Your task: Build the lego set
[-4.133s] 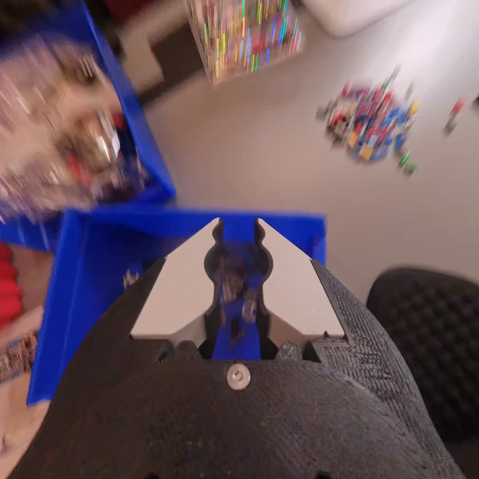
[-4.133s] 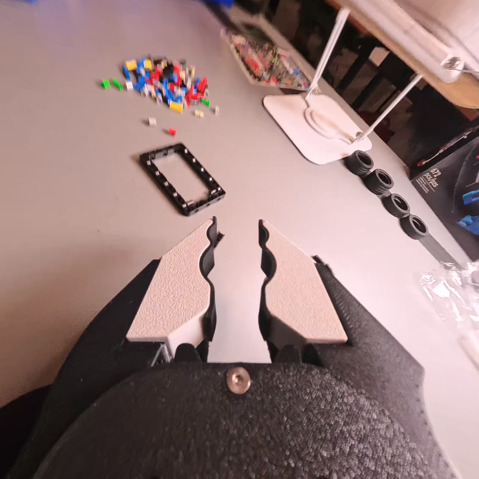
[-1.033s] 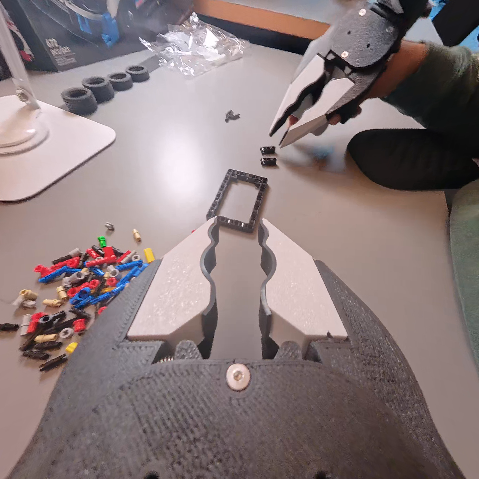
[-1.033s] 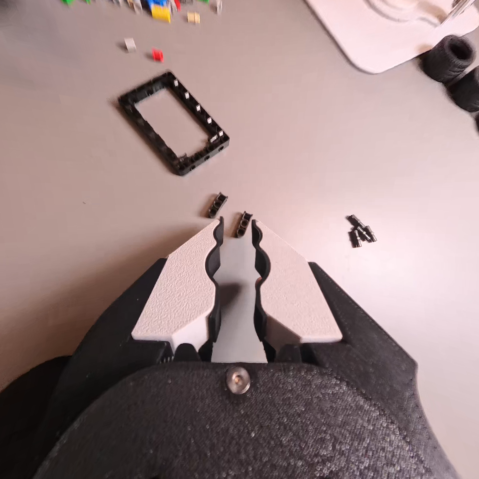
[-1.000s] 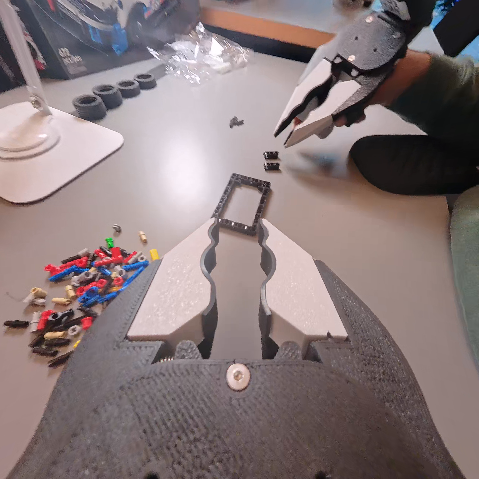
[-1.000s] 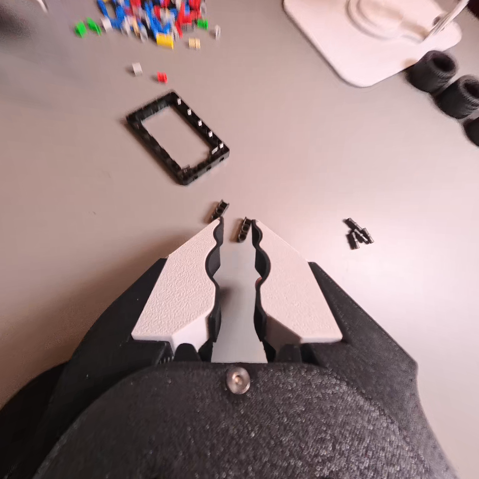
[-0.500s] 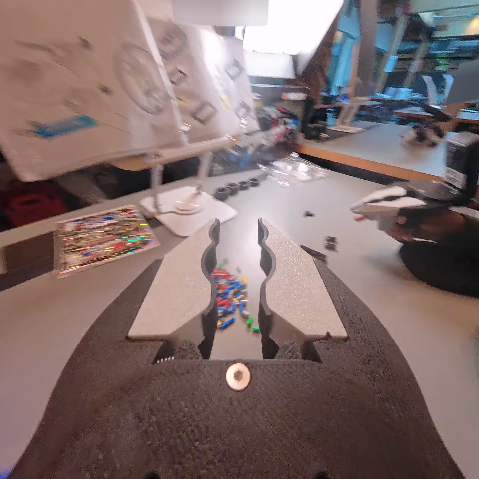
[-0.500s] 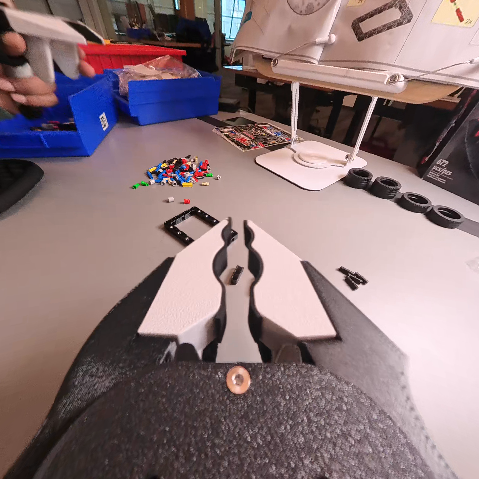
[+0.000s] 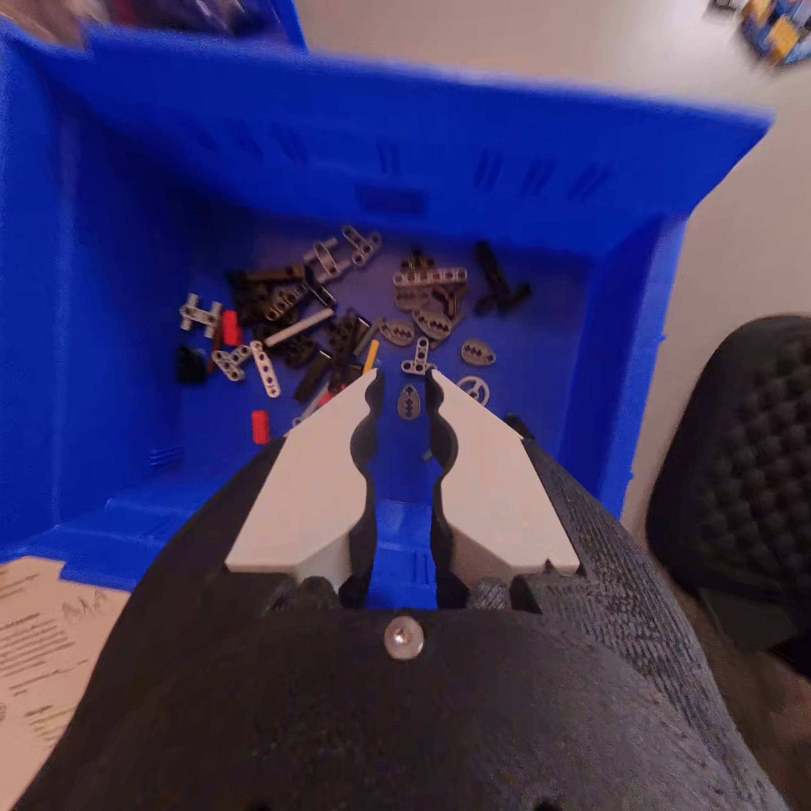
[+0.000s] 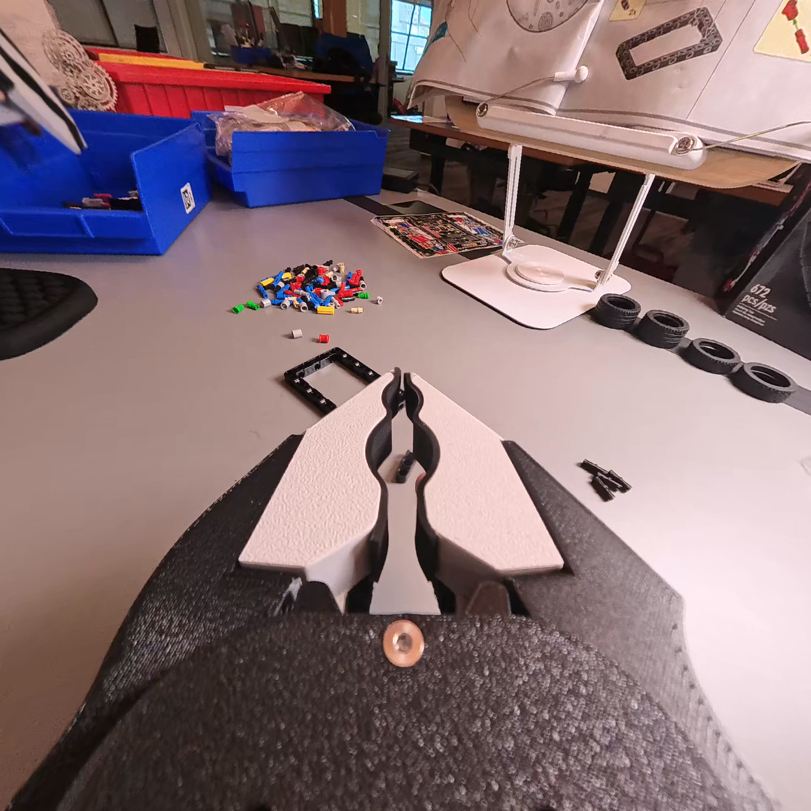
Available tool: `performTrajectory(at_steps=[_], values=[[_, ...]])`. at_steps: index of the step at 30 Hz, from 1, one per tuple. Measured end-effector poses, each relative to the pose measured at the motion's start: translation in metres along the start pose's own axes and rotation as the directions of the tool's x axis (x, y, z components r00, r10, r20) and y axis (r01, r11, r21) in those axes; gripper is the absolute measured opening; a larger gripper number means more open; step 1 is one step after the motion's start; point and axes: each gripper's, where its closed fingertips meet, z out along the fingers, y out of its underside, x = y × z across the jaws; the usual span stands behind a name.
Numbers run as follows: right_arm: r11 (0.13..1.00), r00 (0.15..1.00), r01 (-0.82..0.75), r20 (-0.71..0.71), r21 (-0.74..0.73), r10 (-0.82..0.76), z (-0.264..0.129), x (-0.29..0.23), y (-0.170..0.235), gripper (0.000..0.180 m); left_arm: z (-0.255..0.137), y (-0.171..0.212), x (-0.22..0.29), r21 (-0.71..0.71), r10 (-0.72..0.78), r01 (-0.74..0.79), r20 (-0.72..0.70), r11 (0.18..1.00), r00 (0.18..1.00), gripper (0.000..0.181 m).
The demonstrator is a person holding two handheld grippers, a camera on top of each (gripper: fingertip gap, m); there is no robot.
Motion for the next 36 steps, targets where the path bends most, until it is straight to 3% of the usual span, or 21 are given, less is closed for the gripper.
performTrajectory(at_steps=[1,7,20,23,26,29,31,33,36], values=[[1.000,1.000,-0.006,-0.001,0.003,0.006,0.001,0.000,0.000,0.000,0.011,0.008,0.003,-0.058,0.031,-0.032,-0.010,0.998,0.999,0.021],[0.999,0.999,-0.032,-0.006,-0.001,0.032,0.005,0.000,0.000,0.000,0.057,0.034,0.015,-0.291,0.181,-0.191,-0.060,0.937,0.982,0.030],[1.000,0.999,-0.030,-0.028,0.001,0.030,0.000,0.005,0.001,0.000,0.067,0.034,0.004,-0.360,0.207,-0.195,-0.006,0.912,0.978,0.024],[0.999,0.999,-0.027,-0.029,0.016,0.028,-0.003,0.005,-0.002,0.000,0.043,0.007,0.003,-0.254,0.214,-0.190,0.072,0.948,0.974,0.023],[0.999,0.999,-0.032,-0.015,0.030,0.032,-0.004,0.003,-0.005,0.000,0.003,-0.049,0.038,0.013,0.234,-0.236,0.072,0.972,0.970,0.023],[0.998,0.999,-0.020,0.032,0.052,0.019,-0.002,-0.006,-0.010,0.003,-0.037,-0.112,0.122,0.390,0.291,-0.225,-0.118,0.893,0.949,0.022],[0.998,0.997,-0.001,0.075,0.064,-0.004,0.000,-0.018,-0.014,0.005,-0.048,-0.138,0.179,0.537,0.331,-0.150,-0.259,0.830,0.907,0.022],[0.997,0.992,0.041,0.114,0.071,-0.048,0.002,-0.031,-0.018,0.009,-0.049,-0.153,0.237,0.622,0.373,-0.019,-0.445,0.783,0.814,0.022],[0.988,0.976,0.126,0.169,0.092,-0.140,0.003,-0.052,-0.027,0.015,-0.036,-0.161,0.313,0.582,0.405,0.216,-0.742,0.784,0.534,0.022]])
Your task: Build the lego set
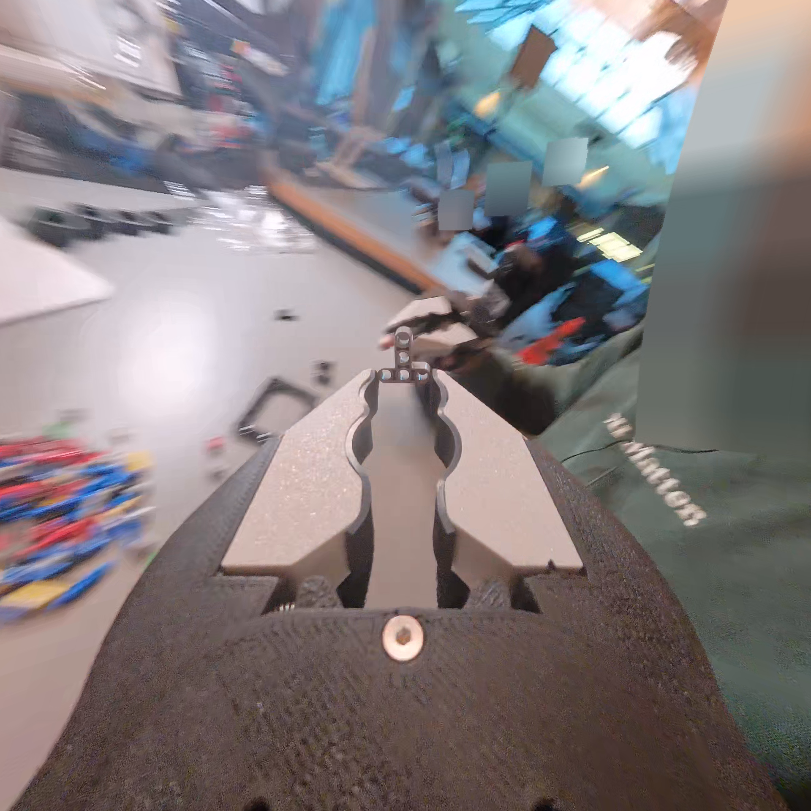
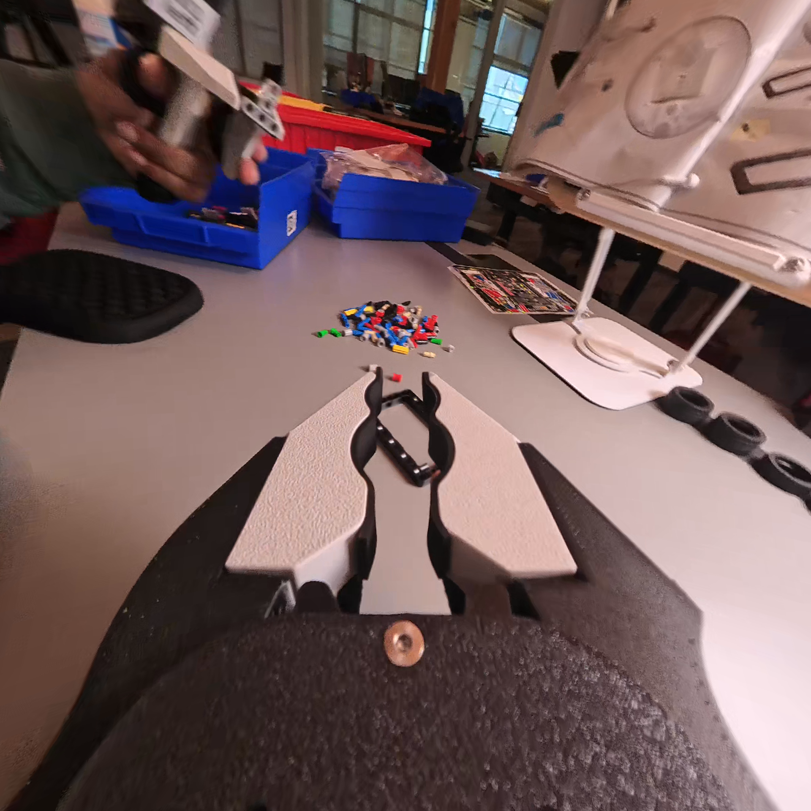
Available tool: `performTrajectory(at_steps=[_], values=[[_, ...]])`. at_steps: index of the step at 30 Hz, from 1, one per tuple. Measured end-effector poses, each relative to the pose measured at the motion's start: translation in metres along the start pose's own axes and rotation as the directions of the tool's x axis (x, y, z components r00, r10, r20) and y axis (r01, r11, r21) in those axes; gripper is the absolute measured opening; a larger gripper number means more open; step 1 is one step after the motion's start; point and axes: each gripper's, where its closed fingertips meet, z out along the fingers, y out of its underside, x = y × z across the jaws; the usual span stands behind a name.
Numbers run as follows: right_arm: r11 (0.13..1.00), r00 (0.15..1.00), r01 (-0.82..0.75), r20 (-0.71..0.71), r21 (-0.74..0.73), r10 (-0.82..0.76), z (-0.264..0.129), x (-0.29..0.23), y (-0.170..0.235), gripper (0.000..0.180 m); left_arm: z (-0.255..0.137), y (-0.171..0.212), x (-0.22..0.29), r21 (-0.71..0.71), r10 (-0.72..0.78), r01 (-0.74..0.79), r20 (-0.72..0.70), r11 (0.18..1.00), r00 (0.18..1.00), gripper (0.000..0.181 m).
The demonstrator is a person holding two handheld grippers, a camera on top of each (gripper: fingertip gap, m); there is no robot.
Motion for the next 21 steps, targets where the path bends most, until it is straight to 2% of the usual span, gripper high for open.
performTrajectory(at_steps=[2,4,8,12,17,19,21], values=[[0.997,0.996,0.072,0.042,0.005,-0.072,0.004,-0.013,-0.010,0.022,0.034,0.010,0.012,0.053,-0.127,0.142,-0.220,0.988,0.967,0.021],[0.989,0.986,0.140,0.086,0.046,-0.143,0.006,-0.027,-0.026,0.025,0.058,0.014,0.024,0.076,-0.201,0.250,-0.394,0.965,0.897,0.021],[0.970,0.963,0.205,0.152,0.133,-0.225,0.013,-0.048,-0.057,0.034,0.087,0.023,0.047,0.030,-0.279,0.366,-0.590,0.930,0.758,0.022],[0.942,0.924,0.287,0.210,0.175,-0.320,0.022,-0.067,-0.072,0.045,0.103,0.036,0.058,-0.038,-0.319,0.381,-0.629,0.924,0.709,0.022],[0.902,0.879,0.407,0.207,0.145,-0.430,0.028,-0.074,-0.062,0.023,0.105,0.046,0.058,-0.060,-0.343,0.394,-0.621,0.917,0.704,0.022],[0.900,0.872,0.423,0.224,0.103,-0.435,0.027,-0.071,-0.055,0.023,0.108,0.050,0.054,-0.062,-0.338,0.375,-0.587,0.925,0.736,0.022],[0.907,0.887,0.421,0.215,-0.010,-0.409,0.024,-0.052,-0.043,0.022,0.111,0.051,0.042,-0.028,-0.297,0.328,-0.504,0.944,0.811,0.036]])
